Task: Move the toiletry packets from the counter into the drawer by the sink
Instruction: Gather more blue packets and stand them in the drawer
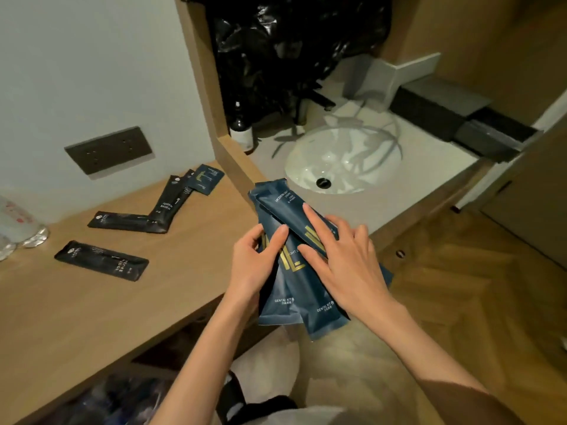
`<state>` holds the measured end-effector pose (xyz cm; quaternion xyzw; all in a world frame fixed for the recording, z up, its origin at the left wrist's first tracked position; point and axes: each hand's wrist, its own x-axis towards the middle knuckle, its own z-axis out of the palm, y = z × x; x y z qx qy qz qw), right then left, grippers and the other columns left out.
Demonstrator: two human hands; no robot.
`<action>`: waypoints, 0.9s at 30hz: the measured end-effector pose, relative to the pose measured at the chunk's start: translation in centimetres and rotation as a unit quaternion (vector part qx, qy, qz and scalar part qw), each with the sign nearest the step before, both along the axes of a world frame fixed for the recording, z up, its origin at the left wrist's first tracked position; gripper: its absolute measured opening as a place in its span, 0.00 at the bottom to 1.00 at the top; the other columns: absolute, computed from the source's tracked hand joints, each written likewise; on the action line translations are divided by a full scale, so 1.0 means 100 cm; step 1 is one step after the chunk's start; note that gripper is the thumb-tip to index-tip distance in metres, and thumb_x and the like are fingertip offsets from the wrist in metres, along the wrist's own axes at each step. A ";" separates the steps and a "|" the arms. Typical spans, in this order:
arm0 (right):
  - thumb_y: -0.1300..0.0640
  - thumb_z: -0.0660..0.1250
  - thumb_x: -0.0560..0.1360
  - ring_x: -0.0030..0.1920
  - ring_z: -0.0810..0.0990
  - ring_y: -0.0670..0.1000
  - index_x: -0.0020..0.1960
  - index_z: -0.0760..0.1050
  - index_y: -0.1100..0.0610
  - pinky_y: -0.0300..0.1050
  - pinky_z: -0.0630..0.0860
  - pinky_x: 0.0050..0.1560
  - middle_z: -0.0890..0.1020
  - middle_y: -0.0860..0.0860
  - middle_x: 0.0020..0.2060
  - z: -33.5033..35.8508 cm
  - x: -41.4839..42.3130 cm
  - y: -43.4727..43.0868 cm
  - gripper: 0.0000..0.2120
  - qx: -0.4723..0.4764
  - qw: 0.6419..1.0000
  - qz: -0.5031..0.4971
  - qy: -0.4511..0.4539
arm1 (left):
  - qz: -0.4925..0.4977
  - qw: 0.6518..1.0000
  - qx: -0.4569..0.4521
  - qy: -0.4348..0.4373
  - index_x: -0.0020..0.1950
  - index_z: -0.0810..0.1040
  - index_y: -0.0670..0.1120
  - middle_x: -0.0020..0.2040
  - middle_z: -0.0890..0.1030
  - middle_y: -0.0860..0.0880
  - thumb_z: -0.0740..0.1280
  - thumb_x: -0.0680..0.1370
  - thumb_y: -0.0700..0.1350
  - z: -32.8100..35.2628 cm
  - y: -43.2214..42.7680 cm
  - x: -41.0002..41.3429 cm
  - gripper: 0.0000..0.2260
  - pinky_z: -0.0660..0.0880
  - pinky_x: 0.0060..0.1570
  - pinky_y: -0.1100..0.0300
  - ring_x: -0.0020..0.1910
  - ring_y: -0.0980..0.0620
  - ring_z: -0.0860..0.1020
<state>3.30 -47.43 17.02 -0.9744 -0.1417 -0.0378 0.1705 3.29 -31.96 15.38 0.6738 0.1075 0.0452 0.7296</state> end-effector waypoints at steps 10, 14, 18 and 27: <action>0.42 0.47 0.81 0.55 0.63 0.53 0.76 0.38 0.37 0.50 0.67 0.60 0.65 0.50 0.69 0.006 -0.047 -0.188 0.28 0.019 0.992 -0.123 -0.005 | -0.146 0.989 0.009 0.020 0.50 0.83 0.51 0.49 0.86 0.50 0.70 0.75 0.49 0.010 -0.193 0.001 0.06 0.77 0.57 0.44 0.50 0.49 0.83; 0.42 0.50 0.80 0.57 0.62 0.52 0.76 0.41 0.36 0.48 0.67 0.62 0.65 0.47 0.68 0.004 -0.037 -0.249 0.28 0.060 0.986 -0.155 0.005 | -0.181 0.983 0.010 0.040 0.50 0.83 0.49 0.48 0.86 0.49 0.70 0.75 0.49 0.006 -0.258 0.028 0.06 0.79 0.54 0.49 0.48 0.49 0.84; 0.46 0.56 0.80 0.58 0.63 0.48 0.76 0.47 0.35 0.46 0.70 0.60 0.67 0.45 0.65 0.001 -0.009 -0.309 0.28 0.150 0.975 -0.159 0.033 | -0.203 0.977 -0.015 0.061 0.50 0.82 0.50 0.47 0.86 0.49 0.70 0.75 0.48 0.003 -0.319 0.062 0.05 0.80 0.44 0.58 0.45 0.51 0.84; 0.53 0.61 0.80 0.48 0.82 0.60 0.67 0.64 0.31 0.58 0.81 0.49 0.80 0.45 0.52 0.015 0.092 -0.459 0.22 0.311 0.930 -0.188 0.042 | -0.232 0.970 -0.026 0.064 0.50 0.82 0.51 0.47 0.86 0.49 0.71 0.74 0.49 0.008 -0.454 0.174 0.06 0.80 0.52 0.47 0.47 0.47 0.84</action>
